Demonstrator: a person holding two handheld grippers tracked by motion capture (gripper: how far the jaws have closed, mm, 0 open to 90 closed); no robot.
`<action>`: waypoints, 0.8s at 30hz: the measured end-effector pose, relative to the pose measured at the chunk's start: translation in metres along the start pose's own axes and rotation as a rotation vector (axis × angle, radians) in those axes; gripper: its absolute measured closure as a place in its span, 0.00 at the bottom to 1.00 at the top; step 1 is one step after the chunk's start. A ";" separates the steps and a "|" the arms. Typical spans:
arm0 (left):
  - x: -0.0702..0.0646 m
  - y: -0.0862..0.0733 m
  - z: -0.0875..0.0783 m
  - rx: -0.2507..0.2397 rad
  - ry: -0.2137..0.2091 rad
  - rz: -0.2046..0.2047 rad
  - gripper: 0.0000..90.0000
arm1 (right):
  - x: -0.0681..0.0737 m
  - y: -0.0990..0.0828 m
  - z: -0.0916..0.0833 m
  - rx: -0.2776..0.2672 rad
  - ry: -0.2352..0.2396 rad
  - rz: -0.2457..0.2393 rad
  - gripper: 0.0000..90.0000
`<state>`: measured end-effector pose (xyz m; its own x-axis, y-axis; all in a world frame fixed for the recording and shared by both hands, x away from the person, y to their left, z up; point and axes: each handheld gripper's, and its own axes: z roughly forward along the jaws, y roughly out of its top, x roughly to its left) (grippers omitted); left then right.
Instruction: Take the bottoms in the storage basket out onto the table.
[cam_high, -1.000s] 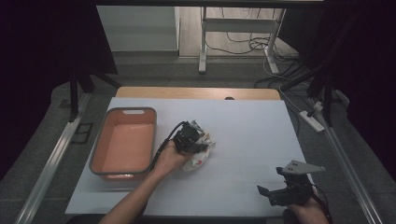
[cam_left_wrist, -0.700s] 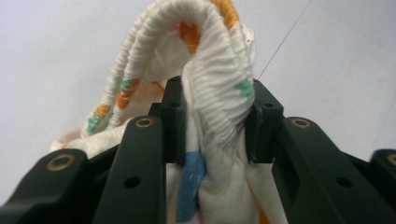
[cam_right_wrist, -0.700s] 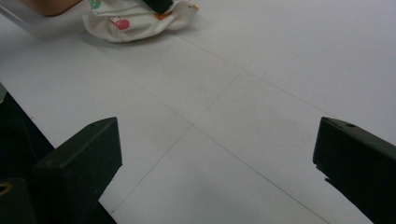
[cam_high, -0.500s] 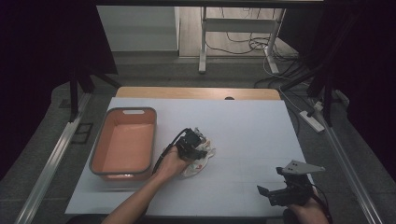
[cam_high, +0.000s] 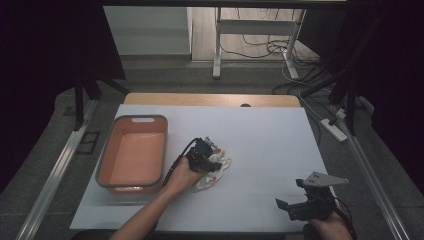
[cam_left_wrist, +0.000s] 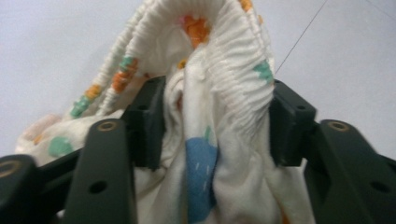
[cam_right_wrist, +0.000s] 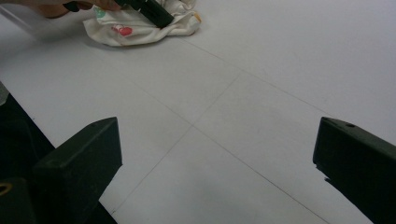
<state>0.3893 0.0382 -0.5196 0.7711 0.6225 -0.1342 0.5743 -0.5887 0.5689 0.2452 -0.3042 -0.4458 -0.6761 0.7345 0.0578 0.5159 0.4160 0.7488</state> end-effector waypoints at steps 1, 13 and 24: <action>0.000 0.000 0.000 0.001 0.001 0.000 0.46 | 0.000 0.000 0.000 -0.001 0.000 0.000 0.02; -0.014 0.006 0.000 0.023 0.049 0.080 0.26 | 0.000 0.000 0.000 -0.004 0.003 0.001 0.02; -0.015 0.008 -0.004 -0.008 -0.016 0.054 0.07 | 0.000 0.000 0.000 -0.005 0.007 -0.005 0.02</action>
<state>0.3812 0.0258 -0.5099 0.8052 0.5816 -0.1157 0.5294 -0.6173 0.5820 0.2448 -0.3043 -0.4456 -0.6820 0.7290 0.0587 0.5104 0.4169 0.7521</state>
